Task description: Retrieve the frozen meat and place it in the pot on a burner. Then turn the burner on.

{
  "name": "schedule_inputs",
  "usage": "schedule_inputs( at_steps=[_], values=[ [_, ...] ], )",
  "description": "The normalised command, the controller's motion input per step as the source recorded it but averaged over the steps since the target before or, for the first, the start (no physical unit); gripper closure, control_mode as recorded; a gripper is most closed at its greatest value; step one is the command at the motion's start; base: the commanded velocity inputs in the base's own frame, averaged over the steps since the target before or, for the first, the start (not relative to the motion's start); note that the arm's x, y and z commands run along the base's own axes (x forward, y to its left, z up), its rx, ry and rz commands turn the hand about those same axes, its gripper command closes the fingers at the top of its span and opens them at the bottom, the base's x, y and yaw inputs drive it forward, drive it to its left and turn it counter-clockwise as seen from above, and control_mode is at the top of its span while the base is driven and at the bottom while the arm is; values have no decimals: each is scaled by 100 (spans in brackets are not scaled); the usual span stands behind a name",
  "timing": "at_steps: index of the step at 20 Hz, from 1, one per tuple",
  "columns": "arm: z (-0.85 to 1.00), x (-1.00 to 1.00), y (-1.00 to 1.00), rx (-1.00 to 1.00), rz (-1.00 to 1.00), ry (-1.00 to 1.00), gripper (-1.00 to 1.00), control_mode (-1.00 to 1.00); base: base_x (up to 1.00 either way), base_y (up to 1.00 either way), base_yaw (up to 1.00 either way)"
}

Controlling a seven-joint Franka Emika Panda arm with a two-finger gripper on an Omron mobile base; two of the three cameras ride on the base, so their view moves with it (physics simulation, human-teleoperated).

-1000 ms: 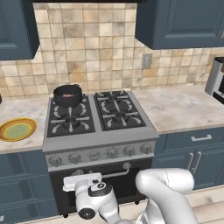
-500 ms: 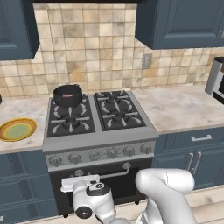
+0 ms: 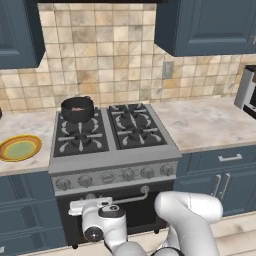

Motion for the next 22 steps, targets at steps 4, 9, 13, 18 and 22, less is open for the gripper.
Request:
schedule_inputs(
  at_steps=[4, 9, 13, 18, 22],
  values=[
    [0, 11, 0, 0, 0, -5, -100, -100, 0, 0, 0],
    [-6, 0, 0, 0, 0, -8, -100, -100, 0, 0, 0],
    [-11, 0, 1, 0, 0, -11, -100, -100, 0, 0, 0],
    [-15, 0, 5, 0, 0, -11, -100, -100, 0, 0, 0],
    [-7, 0, 16, 0, 0, 0, -100, -100, 0, 0, 0]
  ],
)
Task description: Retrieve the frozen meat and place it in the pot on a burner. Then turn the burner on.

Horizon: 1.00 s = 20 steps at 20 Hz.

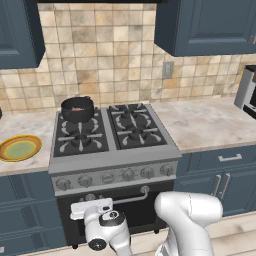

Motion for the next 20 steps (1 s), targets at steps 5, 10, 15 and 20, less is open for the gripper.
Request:
schedule_inputs(
  at_steps=[5, 10, 15, 20],
  values=[
    [-4, 2, 12, 0, 0, 0, -100, -100, 0, 0, 0],
    [0, 14, 0, 0, 0, 0, -100, -100, 0, 0, 0],
    [-11, 15, 0, 0, 0, 0, -100, -100, 0, 0, 0],
    [-16, 9, 0, 0, 0, 0, -100, -100, 0, 0, 0]
  ],
)
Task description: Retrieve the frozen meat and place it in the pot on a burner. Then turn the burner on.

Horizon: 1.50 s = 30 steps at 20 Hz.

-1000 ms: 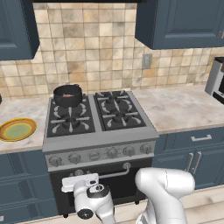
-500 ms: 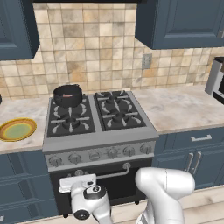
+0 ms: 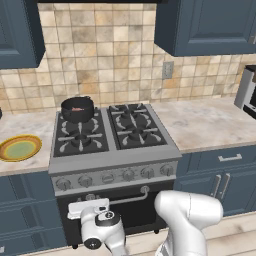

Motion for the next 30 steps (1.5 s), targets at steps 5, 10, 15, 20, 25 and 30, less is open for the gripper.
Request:
schedule_inputs(
  at_steps=[5, 10, 15, 20, 25, 30],
  values=[
    [-2, 10, 0, 0, 0, 0, -100, -100, 0, 0, 0],
    [0, 14, 2, 0, 0, 0, -100, -100, 0, 0, 0],
    [0, 14, 4, 0, 0, 0, -100, -100, 0, 0, 0],
    [0, 12, 0, 0, 0, 0, -100, -100, 0, 0, 0],
    [-3, 5, 0, 0, 0, 0, -100, -100, 0, 0, 0],
    [-11, 5, 3, 0, 0, 0, -100, -100, 0, 0, 0]
  ],
)
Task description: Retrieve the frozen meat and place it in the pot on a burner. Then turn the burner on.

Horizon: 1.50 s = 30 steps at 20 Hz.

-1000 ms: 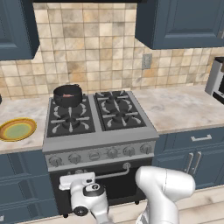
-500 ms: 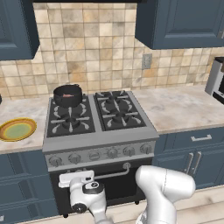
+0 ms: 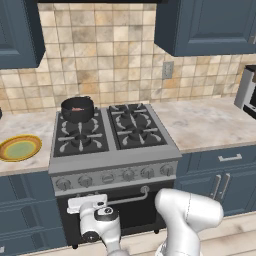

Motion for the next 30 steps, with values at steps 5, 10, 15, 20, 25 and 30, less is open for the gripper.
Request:
schedule_inputs(
  at_steps=[5, 10, 15, 20, 25, 30],
  values=[
    [-9, 6, 5, 0, 0, 0, -100, -100, 0, 0, 0],
    [0, 6, 0, 0, 0, 0, -100, -100, 0, 0, 0],
    [0, 14, 0, 0, 0, 0, -100, -100, 0, 0, 0],
    [0, 21, 0, 0, 0, 0, -100, -100, 0, 0, 0],
    [0, 21, 0, 0, 0, 0, -100, -100, 0, 0, 0],
    [0, 16, 0, 0, 0, 0, -100, -100, 0, 0, 0]
  ],
)
